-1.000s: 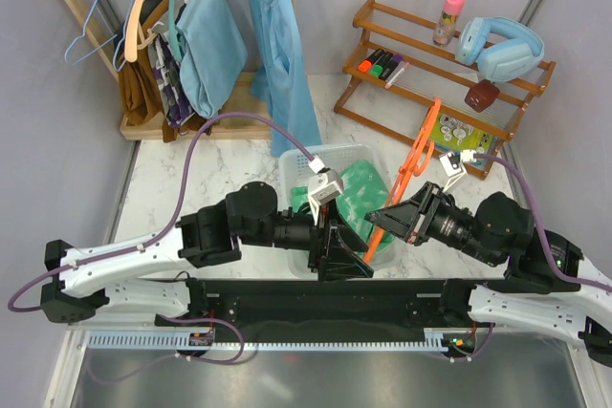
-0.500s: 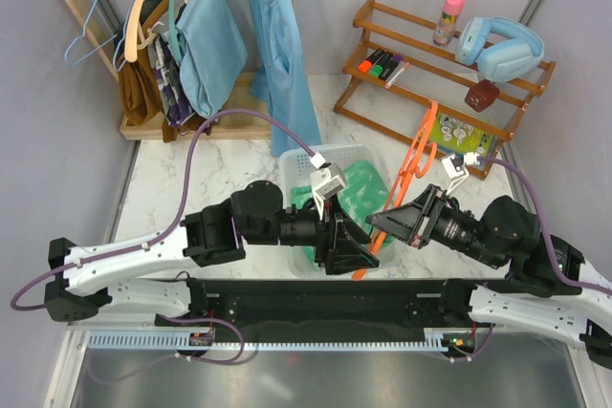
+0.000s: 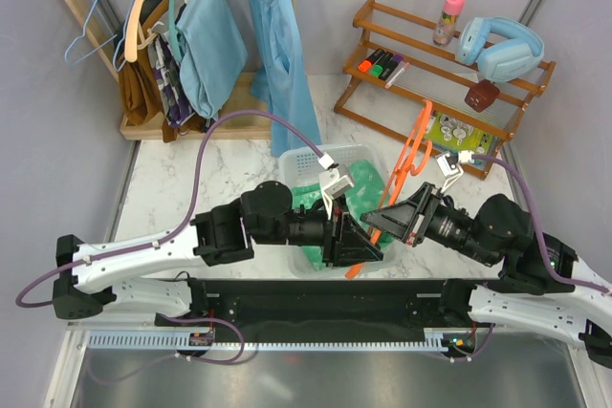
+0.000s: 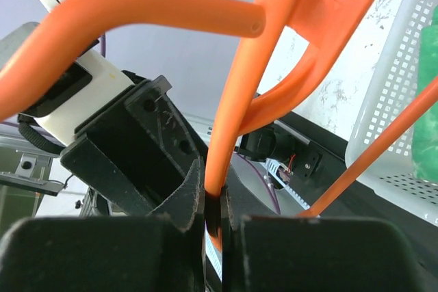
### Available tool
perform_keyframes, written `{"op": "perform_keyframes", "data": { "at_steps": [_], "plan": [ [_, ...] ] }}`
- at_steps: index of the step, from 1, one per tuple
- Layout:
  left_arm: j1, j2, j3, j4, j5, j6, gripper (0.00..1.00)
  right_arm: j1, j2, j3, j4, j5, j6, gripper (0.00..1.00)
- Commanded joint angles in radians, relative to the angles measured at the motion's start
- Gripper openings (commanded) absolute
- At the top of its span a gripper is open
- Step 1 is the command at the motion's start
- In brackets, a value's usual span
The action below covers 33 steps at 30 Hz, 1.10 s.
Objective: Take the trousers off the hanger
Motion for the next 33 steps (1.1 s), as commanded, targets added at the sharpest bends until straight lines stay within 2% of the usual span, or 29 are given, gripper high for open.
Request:
{"op": "perform_keyframes", "data": {
  "at_steps": [1,2,3,5,7,8,10,11,13,14,17,20,23,30,33],
  "plan": [
    [-0.003,-0.037,-0.002,0.067,0.014,-0.038,0.29,0.002,0.018,0.008,0.065,-0.009,0.002,0.0],
    [-0.003,-0.042,-0.002,0.061,0.004,-0.037,0.22,0.003,0.016,0.004,0.065,-0.007,0.003,0.0],
    [-0.003,-0.056,-0.001,0.053,-0.006,-0.037,0.02,0.003,0.007,-0.004,0.065,0.0,0.005,0.02],
    [-0.003,-0.068,-0.005,0.019,-0.041,-0.043,0.02,0.003,-0.004,-0.015,0.06,0.007,0.014,0.12],
    [-0.003,-0.091,-0.016,-0.011,-0.065,-0.046,0.02,0.003,-0.025,-0.028,0.059,0.017,0.022,0.18],
    [-0.003,-0.1,-0.016,-0.023,-0.099,-0.053,0.02,0.003,-0.03,-0.03,0.053,0.02,0.022,0.27],
    [-0.003,-0.125,-0.028,-0.047,-0.128,-0.06,0.02,0.003,-0.042,-0.033,0.047,0.027,0.022,0.37],
    [-0.003,-0.133,-0.031,-0.056,-0.154,-0.067,0.02,0.002,-0.048,-0.035,0.039,0.027,0.022,0.5],
    [-0.003,-0.16,-0.039,-0.068,-0.182,-0.073,0.02,0.002,-0.051,-0.033,0.028,0.028,0.022,0.65],
    [-0.003,-0.169,-0.042,-0.079,-0.208,-0.083,0.02,0.003,-0.054,-0.035,0.016,0.03,0.02,0.78],
    [-0.003,-0.215,-0.054,-0.103,-0.275,-0.092,0.02,0.003,-0.063,-0.033,-0.013,0.034,0.014,0.93],
    [-0.003,-0.263,-0.059,-0.158,-0.38,-0.098,0.02,0.002,-0.085,-0.029,-0.05,0.053,0.011,0.97],
    [-0.003,-0.312,-0.061,-0.244,-0.473,-0.089,0.02,0.002,-0.117,-0.019,-0.099,0.08,0.01,0.97],
    [-0.002,-0.393,-0.065,-0.335,-0.495,-0.058,0.02,0.002,-0.183,0.013,-0.194,0.169,0.003,0.96],
    [-0.002,-0.444,-0.073,-0.398,-0.572,-0.058,0.02,0.003,-0.194,0.016,-0.206,0.177,0.003,0.96]
  ]
}}
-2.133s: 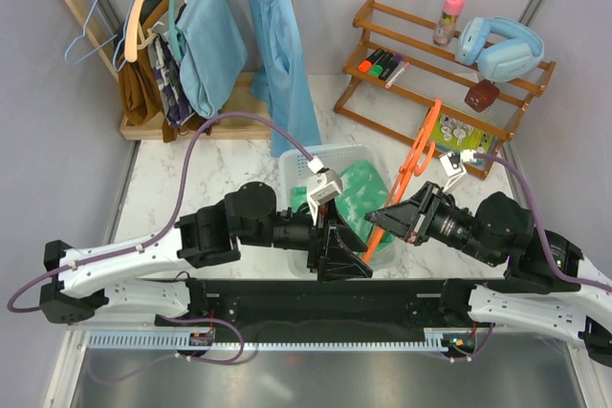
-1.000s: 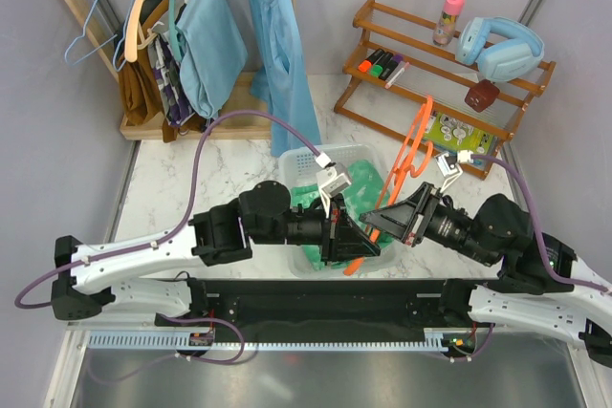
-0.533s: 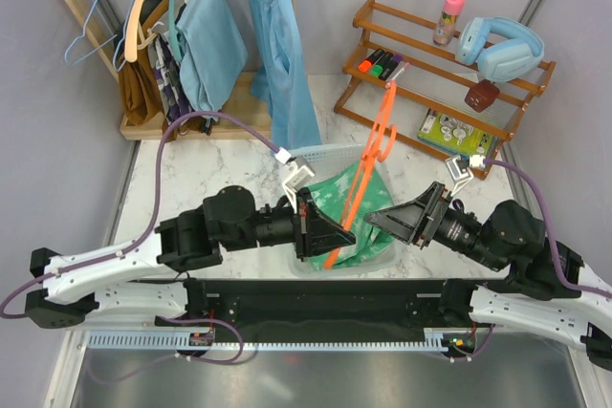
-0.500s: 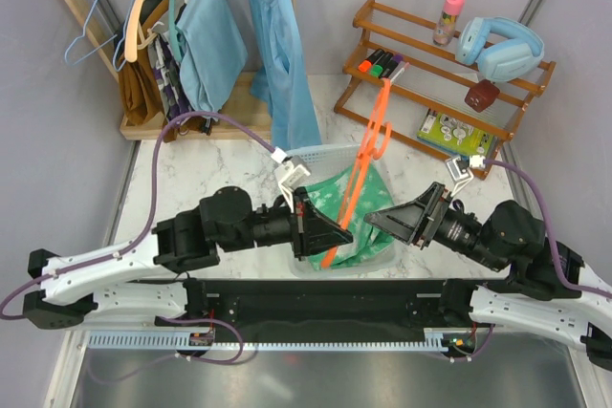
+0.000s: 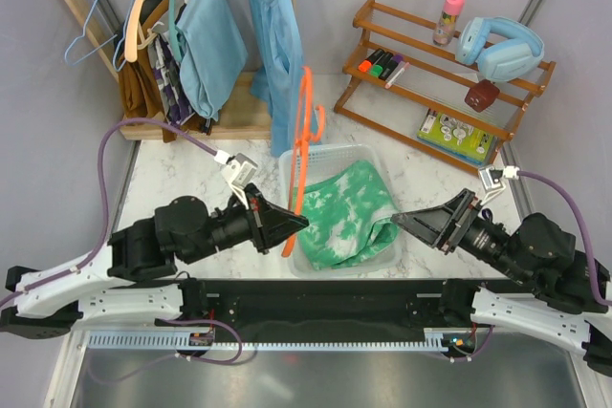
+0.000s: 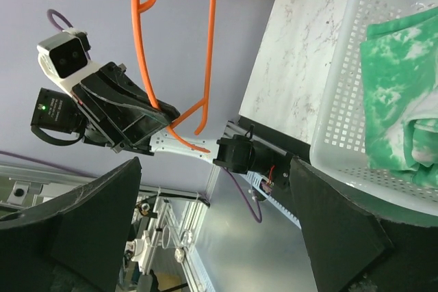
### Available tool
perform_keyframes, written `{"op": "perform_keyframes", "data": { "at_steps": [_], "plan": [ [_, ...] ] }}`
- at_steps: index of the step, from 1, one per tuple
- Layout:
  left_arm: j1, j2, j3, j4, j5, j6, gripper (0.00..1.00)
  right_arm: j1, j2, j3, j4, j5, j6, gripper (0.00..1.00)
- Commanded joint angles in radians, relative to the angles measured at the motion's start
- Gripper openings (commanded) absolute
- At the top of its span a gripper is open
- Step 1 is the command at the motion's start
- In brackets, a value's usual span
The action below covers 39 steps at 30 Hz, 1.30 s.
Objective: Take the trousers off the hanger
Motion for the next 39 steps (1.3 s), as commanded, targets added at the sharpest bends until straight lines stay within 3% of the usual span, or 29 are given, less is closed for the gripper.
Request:
{"op": "perform_keyframes", "data": {
  "at_steps": [1,14,16,20,25,26,27,33,36,39],
  "plan": [
    [-0.002,-0.075,-0.007,-0.112,-0.163,0.019,0.02,0.0,-0.02,0.035,-0.042,0.048,-0.012,0.96],
    [0.013,-0.091,0.042,-0.209,-0.344,0.137,0.02,-0.002,0.022,0.038,-0.042,0.046,-0.039,0.95],
    [0.053,-0.017,0.117,-0.229,-0.265,0.171,0.02,0.0,0.031,0.038,-0.038,0.046,-0.043,0.95],
    [0.306,0.135,0.173,-0.206,-0.05,0.196,0.02,0.0,0.046,0.038,-0.025,0.036,-0.052,0.96],
    [0.544,0.169,0.211,-0.089,0.261,0.222,0.02,0.0,0.028,0.026,-0.024,0.019,-0.043,0.95],
    [0.635,0.178,0.222,-0.075,0.33,0.22,0.02,-0.002,0.022,0.022,-0.022,0.02,-0.04,0.95],
    [0.679,0.205,0.232,-0.054,0.472,0.211,0.02,-0.002,0.008,0.018,-0.024,0.023,-0.038,0.95],
    [0.954,0.304,0.305,0.07,0.832,0.107,0.02,-0.002,-0.014,0.013,-0.045,0.042,-0.035,0.95],
    [1.066,0.362,0.314,0.179,0.964,0.014,0.02,0.0,-0.02,0.018,-0.056,0.049,-0.038,0.95],
    [1.132,0.406,0.325,0.254,0.996,-0.052,0.02,-0.002,-0.026,0.021,-0.064,0.054,-0.041,0.95]
  ]
}}
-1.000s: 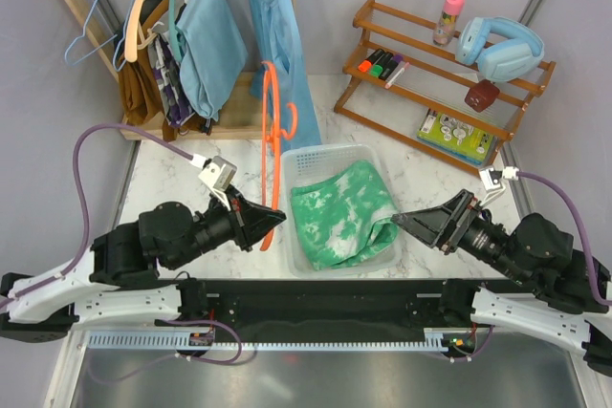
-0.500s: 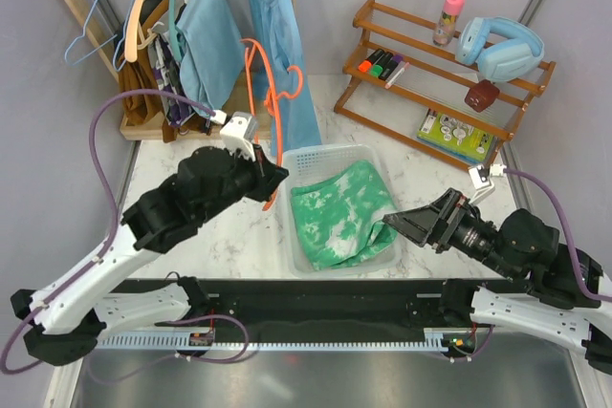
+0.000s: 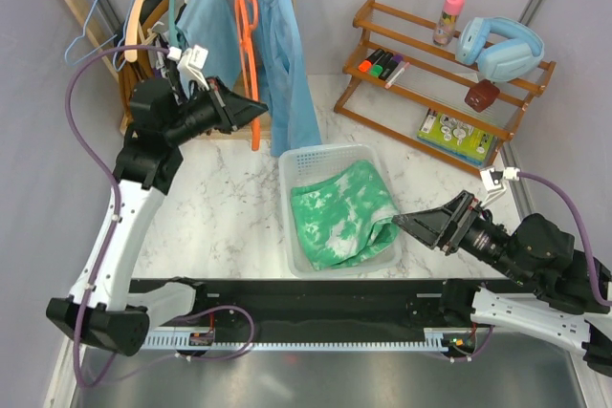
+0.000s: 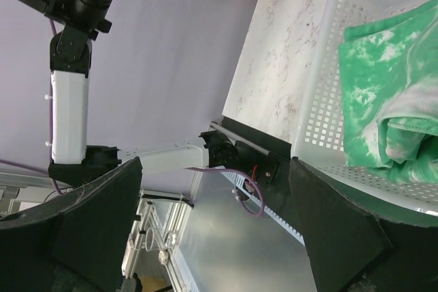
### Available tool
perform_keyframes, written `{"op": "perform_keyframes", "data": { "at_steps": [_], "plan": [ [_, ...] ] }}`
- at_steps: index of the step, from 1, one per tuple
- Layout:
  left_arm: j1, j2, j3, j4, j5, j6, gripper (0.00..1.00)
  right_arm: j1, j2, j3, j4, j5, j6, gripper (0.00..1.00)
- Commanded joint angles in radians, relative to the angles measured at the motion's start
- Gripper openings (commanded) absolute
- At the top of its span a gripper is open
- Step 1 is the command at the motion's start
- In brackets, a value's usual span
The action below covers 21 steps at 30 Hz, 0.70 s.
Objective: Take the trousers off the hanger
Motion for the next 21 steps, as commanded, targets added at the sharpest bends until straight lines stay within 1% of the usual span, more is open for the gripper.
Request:
{"op": "perform_keyframes", "data": {
  "at_steps": [1,2,5,7,10,11,13,14,17,20,21],
  "plan": [
    [0.105,0.061,0.043,0.212,0.223,-0.154,0.02,-0.002,-0.014,0.011,-0.014,0.023,-0.012,0.95],
    [0.12,0.07,0.043,0.294,0.258,-0.209,0.02,0.0,-0.014,0.013,-0.019,0.021,-0.011,0.95],
    [0.16,0.12,0.058,0.414,0.299,-0.301,0.02,0.0,-0.011,0.02,-0.02,0.015,-0.009,0.95],
    [0.18,0.157,0.104,0.45,0.312,-0.335,0.02,0.0,-0.01,0.027,-0.022,0.011,-0.011,0.95],
    [0.215,0.228,0.165,0.522,0.315,-0.427,0.02,0.0,-0.005,0.039,-0.022,0.006,-0.011,0.95],
    [0.225,0.248,0.177,0.548,0.301,-0.492,0.02,-0.002,-0.005,0.04,-0.022,0.004,-0.011,0.95],
    [0.249,0.302,0.202,0.638,0.291,-0.574,0.02,0.0,0.003,0.048,-0.022,0.001,-0.015,0.95],
    [0.254,0.32,0.208,0.663,0.274,-0.653,0.02,0.0,0.004,0.051,-0.022,0.003,-0.017,0.95],
    [0.254,0.398,0.269,0.694,0.255,-0.726,0.02,-0.002,0.009,0.06,-0.023,0.007,-0.022,0.95],
    [0.252,0.489,0.375,0.691,0.261,-0.764,0.02,-0.002,0.009,0.065,-0.022,0.009,-0.02,0.95],
    [0.252,0.512,0.435,0.691,0.264,-0.775,0.02,-0.002,0.009,0.065,-0.023,0.011,-0.02,0.95]
  ]
}}
